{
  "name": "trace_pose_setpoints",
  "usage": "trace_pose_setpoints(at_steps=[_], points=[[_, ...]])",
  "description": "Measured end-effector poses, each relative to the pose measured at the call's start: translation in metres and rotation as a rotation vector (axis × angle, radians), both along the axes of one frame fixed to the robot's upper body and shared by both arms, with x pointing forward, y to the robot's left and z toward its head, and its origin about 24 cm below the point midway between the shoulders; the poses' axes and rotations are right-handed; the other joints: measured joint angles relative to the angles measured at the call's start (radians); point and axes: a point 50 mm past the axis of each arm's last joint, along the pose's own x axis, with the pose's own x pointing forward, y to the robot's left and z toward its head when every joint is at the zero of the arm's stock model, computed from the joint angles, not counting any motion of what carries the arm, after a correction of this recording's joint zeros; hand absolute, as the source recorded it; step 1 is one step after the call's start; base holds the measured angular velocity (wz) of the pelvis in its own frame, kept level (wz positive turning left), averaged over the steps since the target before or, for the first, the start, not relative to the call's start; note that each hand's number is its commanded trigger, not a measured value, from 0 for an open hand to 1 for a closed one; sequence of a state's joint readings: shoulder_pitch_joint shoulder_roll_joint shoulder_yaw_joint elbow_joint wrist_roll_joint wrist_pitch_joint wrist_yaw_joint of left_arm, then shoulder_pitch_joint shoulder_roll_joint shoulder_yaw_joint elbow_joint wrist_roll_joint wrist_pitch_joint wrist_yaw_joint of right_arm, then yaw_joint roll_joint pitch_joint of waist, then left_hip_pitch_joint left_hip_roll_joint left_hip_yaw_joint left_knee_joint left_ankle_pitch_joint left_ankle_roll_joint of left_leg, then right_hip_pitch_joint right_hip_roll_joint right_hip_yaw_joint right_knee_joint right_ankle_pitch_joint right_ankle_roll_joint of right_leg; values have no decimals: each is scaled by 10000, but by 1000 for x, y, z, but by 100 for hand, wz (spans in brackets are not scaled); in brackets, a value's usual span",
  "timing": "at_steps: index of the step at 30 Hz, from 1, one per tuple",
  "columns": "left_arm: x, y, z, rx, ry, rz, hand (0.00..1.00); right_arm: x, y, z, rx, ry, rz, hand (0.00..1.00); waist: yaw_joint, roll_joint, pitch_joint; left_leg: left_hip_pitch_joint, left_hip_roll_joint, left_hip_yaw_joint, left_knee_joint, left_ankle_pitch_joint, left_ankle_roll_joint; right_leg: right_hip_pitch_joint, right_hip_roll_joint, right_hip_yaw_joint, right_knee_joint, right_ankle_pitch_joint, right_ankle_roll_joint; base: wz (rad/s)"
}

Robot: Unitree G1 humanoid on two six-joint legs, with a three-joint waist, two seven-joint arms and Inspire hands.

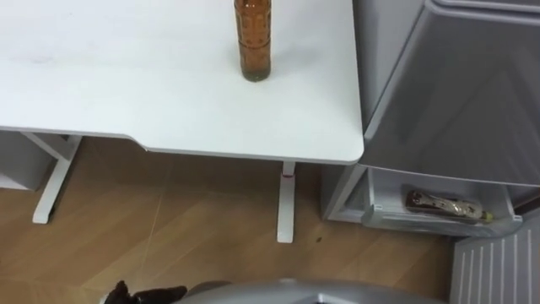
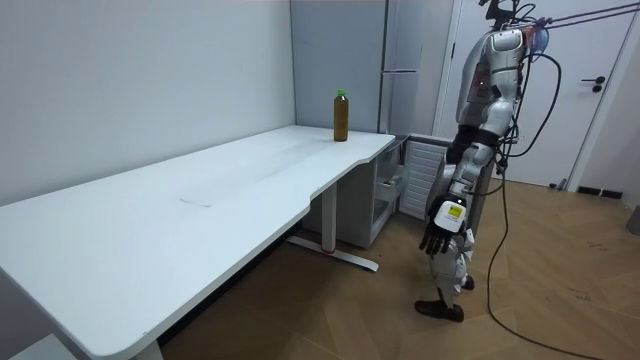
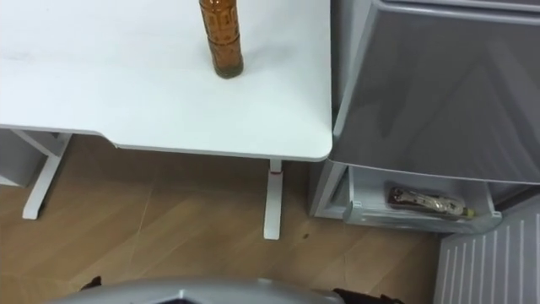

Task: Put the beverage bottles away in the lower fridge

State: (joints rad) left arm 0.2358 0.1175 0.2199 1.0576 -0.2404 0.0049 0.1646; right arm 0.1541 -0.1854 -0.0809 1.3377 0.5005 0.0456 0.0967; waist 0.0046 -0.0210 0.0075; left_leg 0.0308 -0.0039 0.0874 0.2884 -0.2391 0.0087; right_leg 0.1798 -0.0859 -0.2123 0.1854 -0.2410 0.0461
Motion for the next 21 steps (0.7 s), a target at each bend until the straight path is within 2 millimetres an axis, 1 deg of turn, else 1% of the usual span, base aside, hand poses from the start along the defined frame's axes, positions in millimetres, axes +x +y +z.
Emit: trace_pose_setpoints(at_steps=[1, 3, 4, 6, 9, 11, 12, 13, 14, 16, 18, 19, 21], points=[[0, 1, 0, 59, -49, 267, 0, -2, 0, 0, -22, 41, -82, 0, 5, -7, -4, 1, 0, 0, 3, 0, 0, 0, 0, 1, 0, 0, 0, 0], [-1, 2, 1, 279, -289, 1545, 0, -6, -1, 0, -106, 220, -307, 0, 7, -13, -4, -3, 1, -49, 16, 0, 0, -10, 7, 57, -2, 0, 0, 0], [0, 3, 1, 330, -348, 1847, 0, -7, -1, 0, -106, 249, -372, 0, 4, -23, -9, -3, 1, -50, 19, 0, 1, -10, 6, 57, -1, 0, -1, 0], [6, 10, 6, 695, -832, 3091, 0, -9, -1, 0, -103, 306, -386, 0, 25, -56, -7, -3, 9, -40, 22, 0, 0, -10, 9, 61, 5, 6, -8, 0], [19, 18, 15, 1359, -1617, 4106, 0, -8, -1, 0, -96, 274, -332, 0, 46, -57, -8, 18, 11, -46, 26, 1, 2, 32, 10, 20, 10, 40, 1, 0], [25, 23, 20, 1739, -1996, 4342, 0, -10, 0, 0, -77, 309, -335, 0, 92, -44, -4, 71, 11, -46, 16, 0, 3, 74, 10, 24, 2, 44, 4, 0], [30, 26, 24, 1987, -2223, 4454, 0, -9, -1, 0, -89, 251, -336, 0, 158, -20, -19, 96, 11, -44, 16, -3, 3, 96, 12, 30, 2, 44, 4, 0], [32, 27, 26, 2110, -2337, 4505, 0, -10, -1, 0, -99, 270, -349, 0, 217, -17, -22, 114, 15, -35, 14, -4, 2, 102, 15, 43, 2, 45, 4, 0], [37, 31, 30, 2397, -2565, 4624, 0, -12, -1, 0, -125, 315, -421, 0, 296, 21, -43, 139, 17, -35, 6, -5, 0, 134, 22, 52, -2, 45, 4, 0], [41, 36, 38, 2975, -2856, 4660, 0, -15, -1, 0, -203, 412, -468, 0, 310, 75, -71, 152, 26, -38, 11, -4, -2, 140, 35, 67, 0, 47, 0, 0], [50, 44, 51, 3815, -3372, 4727, 0, -11, 0, 0, -265, 257, -393, 0, 348, 67, -71, 153, 36, -32, 18, 1, -9, 138, 42, 51, 9, 54, -9, 0], [53, 45, 55, 4006, -3541, 4745, 0, -10, 0, 0, -265, 190, -357, 0, 352, 74, -73, 152, 38, -31, 20, 1, -9, 136, 45, 56, 9, 56, -12, 0], [63, 49, 68, 4769, -4167, 4651, 0, -3, 0, 0, -272, -35, -256, 0, 367, 91, -83, 126, 42, -47, 30, 2, -8, 143, 55, 59, 6, 79, -15, 0]])
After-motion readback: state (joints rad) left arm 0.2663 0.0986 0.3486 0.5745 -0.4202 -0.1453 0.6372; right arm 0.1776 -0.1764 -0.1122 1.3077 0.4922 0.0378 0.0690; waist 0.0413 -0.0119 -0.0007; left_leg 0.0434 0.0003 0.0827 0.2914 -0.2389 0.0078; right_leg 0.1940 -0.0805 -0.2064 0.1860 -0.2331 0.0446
